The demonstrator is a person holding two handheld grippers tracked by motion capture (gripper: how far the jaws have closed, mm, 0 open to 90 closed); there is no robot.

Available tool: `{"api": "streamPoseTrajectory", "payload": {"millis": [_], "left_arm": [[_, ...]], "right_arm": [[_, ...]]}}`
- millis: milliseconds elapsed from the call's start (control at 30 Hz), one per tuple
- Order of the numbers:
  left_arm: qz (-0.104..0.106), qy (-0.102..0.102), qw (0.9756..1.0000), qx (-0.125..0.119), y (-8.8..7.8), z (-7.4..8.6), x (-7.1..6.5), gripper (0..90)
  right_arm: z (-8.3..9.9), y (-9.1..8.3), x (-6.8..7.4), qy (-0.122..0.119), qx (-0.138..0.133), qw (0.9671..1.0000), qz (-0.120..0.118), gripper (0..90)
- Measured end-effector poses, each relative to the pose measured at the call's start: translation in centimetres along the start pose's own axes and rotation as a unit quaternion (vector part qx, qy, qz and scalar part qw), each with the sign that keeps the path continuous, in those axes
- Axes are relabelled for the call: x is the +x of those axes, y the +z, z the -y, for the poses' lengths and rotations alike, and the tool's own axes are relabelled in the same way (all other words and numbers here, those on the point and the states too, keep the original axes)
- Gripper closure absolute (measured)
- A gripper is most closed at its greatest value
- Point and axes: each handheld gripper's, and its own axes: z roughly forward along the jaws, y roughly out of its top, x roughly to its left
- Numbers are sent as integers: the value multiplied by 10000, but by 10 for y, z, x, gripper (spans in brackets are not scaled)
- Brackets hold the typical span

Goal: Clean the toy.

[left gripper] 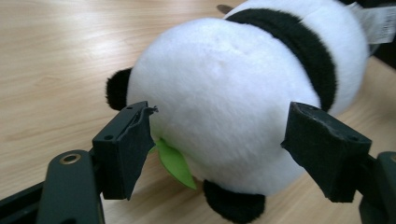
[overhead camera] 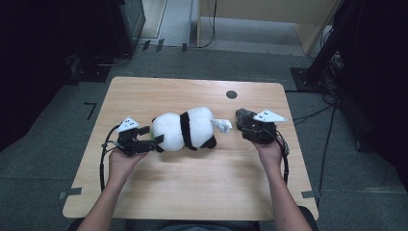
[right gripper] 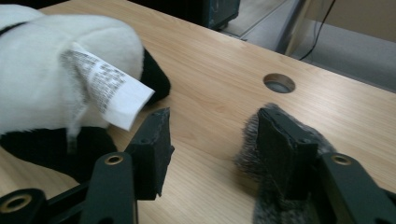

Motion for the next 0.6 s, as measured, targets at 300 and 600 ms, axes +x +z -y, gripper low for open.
{"api": "streamPoseTrajectory", "payload": {"millis": [300,600], "left_arm": [[68,-78,9999,-136,4,4,3,209],[110,-100,9998,-152,5,5,5,208]], "right_arm": [[11,-3,-26,166,-59,9993,340,493],[25,7,-50,228,36,9979,607,482]]}}
